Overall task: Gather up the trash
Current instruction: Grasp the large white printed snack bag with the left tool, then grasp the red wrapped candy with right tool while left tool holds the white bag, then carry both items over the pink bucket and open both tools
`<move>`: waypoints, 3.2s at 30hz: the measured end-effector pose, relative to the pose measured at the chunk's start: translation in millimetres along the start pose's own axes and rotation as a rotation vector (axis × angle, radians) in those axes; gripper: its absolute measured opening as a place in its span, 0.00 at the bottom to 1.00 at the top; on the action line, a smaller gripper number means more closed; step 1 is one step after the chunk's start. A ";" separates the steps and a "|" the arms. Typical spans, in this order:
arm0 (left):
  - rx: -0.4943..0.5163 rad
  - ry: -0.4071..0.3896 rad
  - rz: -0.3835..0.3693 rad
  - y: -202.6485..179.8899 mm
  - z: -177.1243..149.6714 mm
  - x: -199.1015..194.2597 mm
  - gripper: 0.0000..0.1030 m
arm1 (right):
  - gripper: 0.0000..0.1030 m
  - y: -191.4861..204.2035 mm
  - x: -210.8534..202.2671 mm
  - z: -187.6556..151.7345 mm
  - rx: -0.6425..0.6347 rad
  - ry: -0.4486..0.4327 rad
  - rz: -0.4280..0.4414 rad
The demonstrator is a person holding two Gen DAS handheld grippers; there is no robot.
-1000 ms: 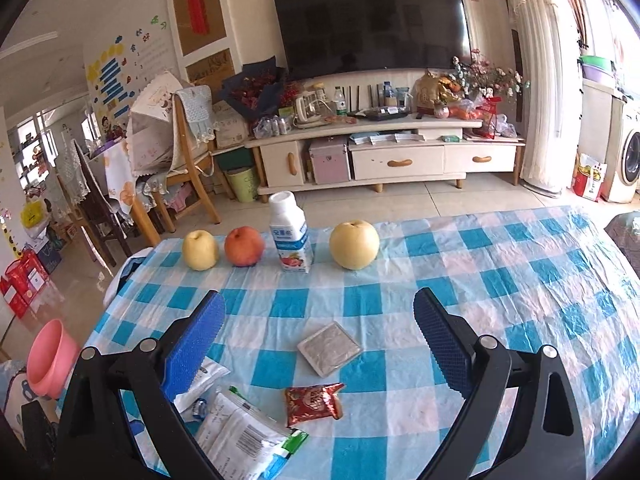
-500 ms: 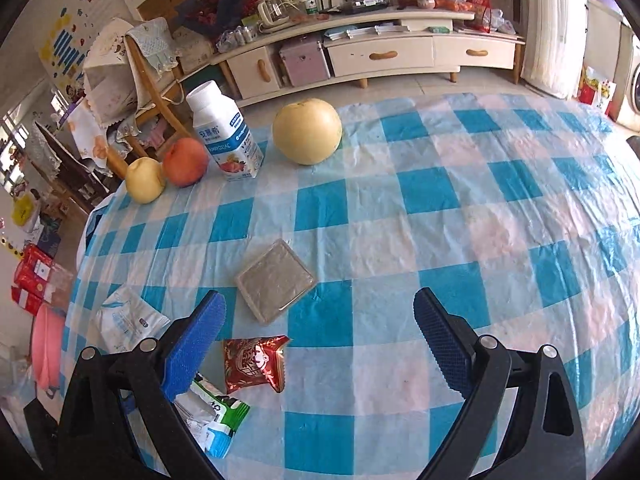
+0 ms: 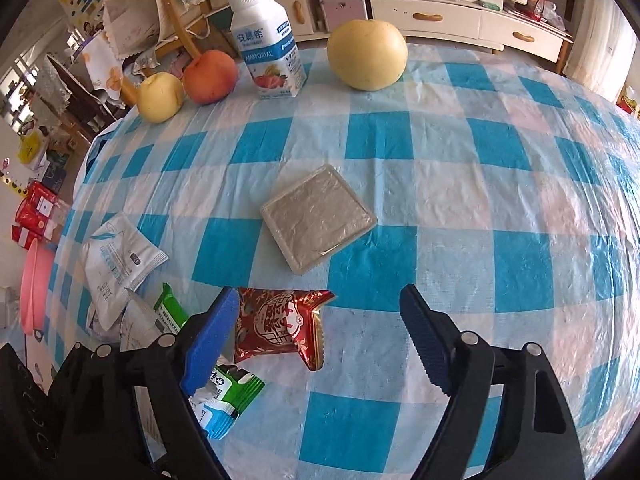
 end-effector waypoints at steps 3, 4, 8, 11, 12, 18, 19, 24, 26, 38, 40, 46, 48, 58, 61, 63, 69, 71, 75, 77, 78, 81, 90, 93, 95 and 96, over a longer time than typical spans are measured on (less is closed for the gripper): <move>-0.020 -0.007 -0.019 2.0 0.4 -1.2 0.83 | 0.74 5.1 2.4 -3.2 -0.015 0.013 0.008; -0.021 -0.008 -0.020 2.2 0.3 -1.4 0.83 | 0.72 7.0 4.0 -4.7 -0.020 0.021 0.009; -0.026 -0.013 -0.025 2.7 0.2 -2.1 0.82 | 0.59 14.5 10.5 -10.6 -0.048 0.047 0.013; -0.036 -0.019 -0.033 3.8 -0.2 -3.6 0.80 | 0.57 18.2 12.9 -12.2 -0.062 0.055 0.011; -0.038 -0.020 -0.037 3.9 -0.4 -4.1 0.80 | 0.57 19.0 13.7 -12.2 -0.061 0.058 0.013; -0.050 -0.026 -0.048 7.7 -1.6 -7.4 0.76 | 0.57 22.0 17.5 -11.5 -0.067 0.068 0.012; -0.054 -0.027 -0.052 8.3 -1.7 -7.7 0.76 | 0.58 22.3 17.5 -11.4 -0.069 0.067 0.012; -0.091 -0.027 -0.084 11.8 -2.3 -10.6 0.75 | 0.66 27.5 18.9 -12.7 -0.090 0.073 0.018; -0.101 -0.023 -0.093 13.8 -4.2 -11.4 0.75 | 0.69 30.2 19.5 -13.4 -0.095 0.073 0.021; -0.191 -0.082 -0.164 32.2 6.0 -44.3 0.75 | 0.82 5.8 18.8 -13.3 -0.050 0.063 -0.023; -0.204 -0.104 -0.176 38.4 9.9 -52.9 0.75 | 0.83 13.3 20.1 -15.4 -0.089 0.062 -0.028; -0.258 -0.170 -0.195 60.8 15.5 -73.9 0.75 | 0.84 37.1 26.6 -20.7 -0.227 0.053 -0.081; -0.275 -0.190 -0.196 68.7 16.4 -79.3 0.75 | 0.82 36.7 28.1 -19.9 -0.238 0.050 -0.106; -0.344 -0.244 -0.161 115.0 11.3 -95.9 0.75 | 0.55 40.1 24.2 -15.2 -0.236 0.048 -0.146; -0.362 -0.252 -0.146 127.4 8.9 -98.7 0.75 | 0.53 46.5 23.6 -15.6 -0.248 0.047 -0.164; -0.371 -0.260 -0.136 135.0 8.2 -101.5 0.75 | 0.52 53.3 22.8 -15.4 -0.274 0.039 -0.184; -0.387 -0.292 -0.117 151.4 6.6 -114.8 0.75 | 0.51 74.4 10.4 -10.9 -0.326 -0.021 -0.217; -0.393 -0.301 -0.112 156.3 7.2 -118.5 0.75 | 0.51 80.3 2.3 -6.6 -0.318 -0.048 -0.206; -0.401 -0.323 -0.095 165.6 6.2 -127.9 0.75 | 0.51 97.3 -16.3 2.0 -0.325 -0.111 -0.202; -0.402 -0.336 -0.088 169.6 6.3 -133.6 0.75 | 0.51 108.1 -24.3 5.6 -0.340 -0.142 -0.204; -0.403 -0.343 -0.084 171.3 5.9 -136.5 0.75 | 0.51 114.5 -28.4 7.4 -0.348 -0.158 -0.203; -0.404 -0.369 -0.066 176.8 5.2 -148.2 0.75 | 0.51 136.2 -40.4 11.7 -0.360 -0.203 -0.178; -0.451 -0.476 -0.003 211.3 1.1 -194.2 0.75 | 0.51 219.4 -70.7 14.2 -0.429 -0.301 -0.077; -0.490 -0.528 0.037 231.0 -4.2 -214.4 0.75 | 0.51 254.1 -80.5 10.6 -0.464 -0.329 -0.028; -0.525 -0.562 0.070 248.1 -9.4 -228.2 0.75 | 0.51 278.6 -85.3 5.4 -0.487 -0.330 0.018; -0.551 -0.582 0.093 258.5 -13.4 -236.3 0.75 | 0.51 291.3 -87.8 2.7 -0.496 -0.332 0.040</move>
Point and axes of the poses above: each gripper's, at about its wrist camera, not at the fingertips, and x roughly the way its jaws point, y to its left, z to its top, the point moved 10 cm from there along x, roughly the way its jaws point, and after that the axes turned 6 degrees about -z, right-handed, at the moved point
